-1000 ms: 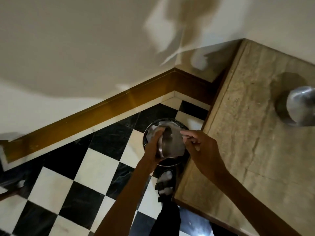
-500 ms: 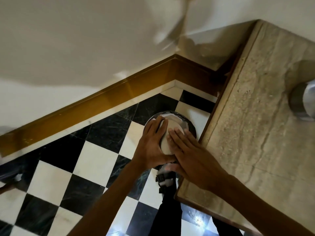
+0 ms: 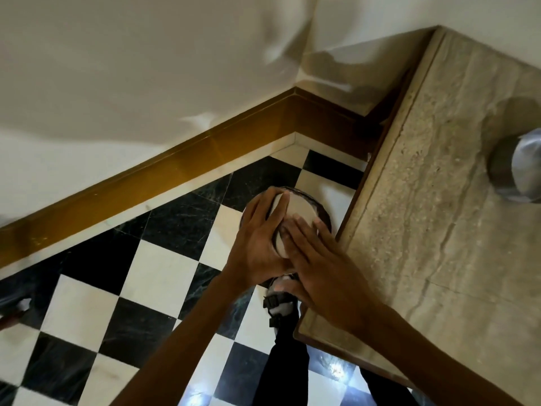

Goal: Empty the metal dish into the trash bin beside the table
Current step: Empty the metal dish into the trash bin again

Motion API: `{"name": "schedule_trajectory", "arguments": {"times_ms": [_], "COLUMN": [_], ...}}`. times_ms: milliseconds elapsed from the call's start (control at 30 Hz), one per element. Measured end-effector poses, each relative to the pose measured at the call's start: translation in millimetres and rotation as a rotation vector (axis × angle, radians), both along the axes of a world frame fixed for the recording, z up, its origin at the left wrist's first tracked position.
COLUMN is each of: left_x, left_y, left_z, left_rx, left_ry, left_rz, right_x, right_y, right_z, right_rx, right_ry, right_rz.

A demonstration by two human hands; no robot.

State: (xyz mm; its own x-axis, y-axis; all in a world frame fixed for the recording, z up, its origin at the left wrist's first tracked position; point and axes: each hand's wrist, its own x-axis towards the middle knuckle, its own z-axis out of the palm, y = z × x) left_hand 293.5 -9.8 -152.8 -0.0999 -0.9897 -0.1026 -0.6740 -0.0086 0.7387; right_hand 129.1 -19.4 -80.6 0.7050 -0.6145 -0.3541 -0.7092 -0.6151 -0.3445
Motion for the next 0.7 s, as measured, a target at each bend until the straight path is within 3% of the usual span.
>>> {"name": "schedule_trajectory", "arguments": {"times_ms": [100, 200, 300, 367, 467, 600, 700], "left_x": [1, 2, 3, 4, -2, -13, -24], "left_y": [-1, 0, 0, 1, 11, 16, 12], "left_z": [1, 2, 2, -1, -6, 6, 34], "left_rx": [0.007, 0.024, 0.037, 0.042, 0.045, 0.134, 0.29], "left_ry": [0.03, -0.025, -0.01, -0.035, -0.073, 0.037, 0.33], "left_rz": [0.042, -0.025, -0.036, -0.023, -0.007, 0.144, 0.379], "right_x": [2, -3, -5, -6, -17, -23, -33], "right_y": [3, 3, 0, -4, -6, -10, -9], "right_z": [8, 2, 2, -3, -12, 12, 22], "right_rx": [-0.072, -0.025, 0.017, -0.011, 0.129, 0.215, 0.331], "right_ry": [-0.098, 0.052, -0.003, 0.04, 0.079, -0.317, -0.498], "right_rz": [-0.104, 0.043, -0.107, -0.028, 0.039, -0.421, -0.717]}}
